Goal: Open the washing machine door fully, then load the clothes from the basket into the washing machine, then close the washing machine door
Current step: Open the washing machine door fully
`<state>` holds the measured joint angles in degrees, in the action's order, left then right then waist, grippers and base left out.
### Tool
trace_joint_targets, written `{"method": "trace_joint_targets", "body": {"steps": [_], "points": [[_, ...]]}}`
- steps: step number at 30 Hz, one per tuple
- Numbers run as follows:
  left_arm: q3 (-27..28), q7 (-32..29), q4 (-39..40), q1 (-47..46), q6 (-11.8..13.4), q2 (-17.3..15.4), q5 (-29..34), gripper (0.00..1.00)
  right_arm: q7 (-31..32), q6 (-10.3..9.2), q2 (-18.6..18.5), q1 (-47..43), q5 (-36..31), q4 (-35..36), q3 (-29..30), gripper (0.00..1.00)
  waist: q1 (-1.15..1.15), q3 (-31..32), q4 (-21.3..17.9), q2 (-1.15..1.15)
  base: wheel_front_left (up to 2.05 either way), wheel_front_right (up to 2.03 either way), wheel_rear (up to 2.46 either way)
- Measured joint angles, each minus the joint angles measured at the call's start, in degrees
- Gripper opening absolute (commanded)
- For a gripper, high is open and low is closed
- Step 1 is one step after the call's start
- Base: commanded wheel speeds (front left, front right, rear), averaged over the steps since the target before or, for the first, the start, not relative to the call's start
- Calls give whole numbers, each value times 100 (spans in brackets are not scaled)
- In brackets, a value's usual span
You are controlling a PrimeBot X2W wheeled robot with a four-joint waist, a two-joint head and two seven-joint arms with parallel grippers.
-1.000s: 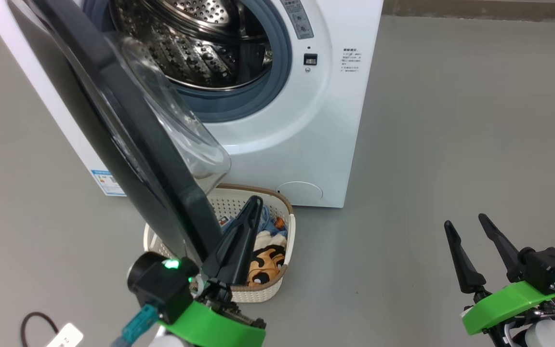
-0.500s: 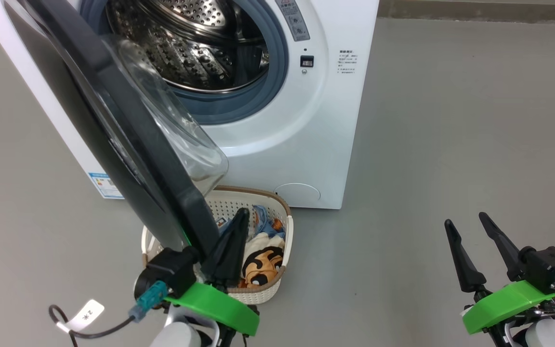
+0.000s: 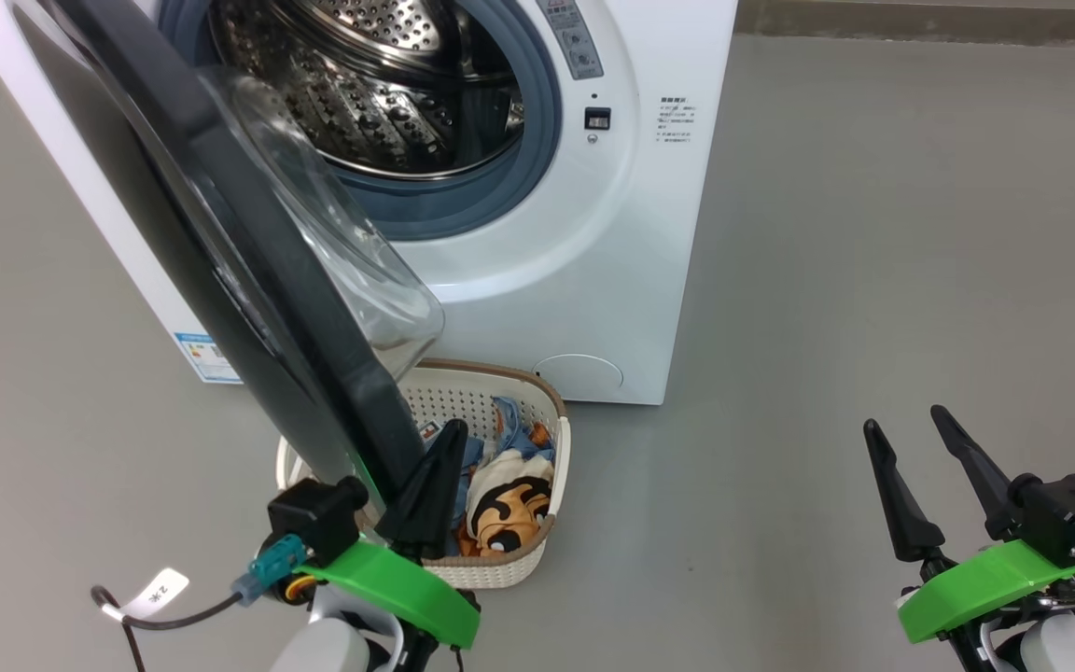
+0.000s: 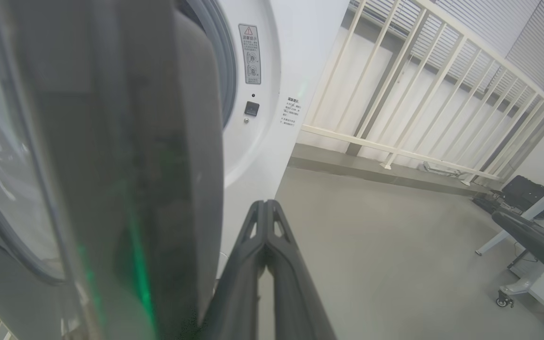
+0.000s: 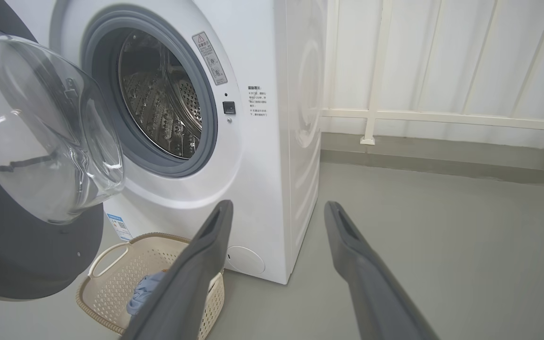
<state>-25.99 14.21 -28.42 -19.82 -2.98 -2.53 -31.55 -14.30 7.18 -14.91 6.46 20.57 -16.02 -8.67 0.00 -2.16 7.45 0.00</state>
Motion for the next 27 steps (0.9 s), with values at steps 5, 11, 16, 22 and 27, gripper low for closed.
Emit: {"method": "trace_joint_targets", "body": {"steps": [5, 11, 16, 22, 27], "points": [[124, 0, -3, -30, -10, 82, -8, 0, 0, 0, -1, 0, -8, 27, 54, 100, 0, -18, 55, 0, 0, 0, 0], [241, 0, 13, -16, -78, 158, 10, 0, 0, 0, 0, 0, -45, 32, 97, 100, 0, -34, 159, 0, 0, 0, 0], [320, 0, 79, 48, -102, 179, 103, 0, 0, 0, 1, 0, -47, 53, 123, 100, 0, -46, 286, 0, 0, 0, 0], [438, 0, 211, 201, -99, 164, 166, 0, 0, 0, -2, 0, -48, 64, 138, 100, 0, -63, 469, 0, 0, 0, 0], [527, 0, 304, 349, -81, 161, 250, 0, 0, 0, -12, -2, -48, 64, 155, 100, 0, -32, 619, 0, 0, 0, 0]]}}
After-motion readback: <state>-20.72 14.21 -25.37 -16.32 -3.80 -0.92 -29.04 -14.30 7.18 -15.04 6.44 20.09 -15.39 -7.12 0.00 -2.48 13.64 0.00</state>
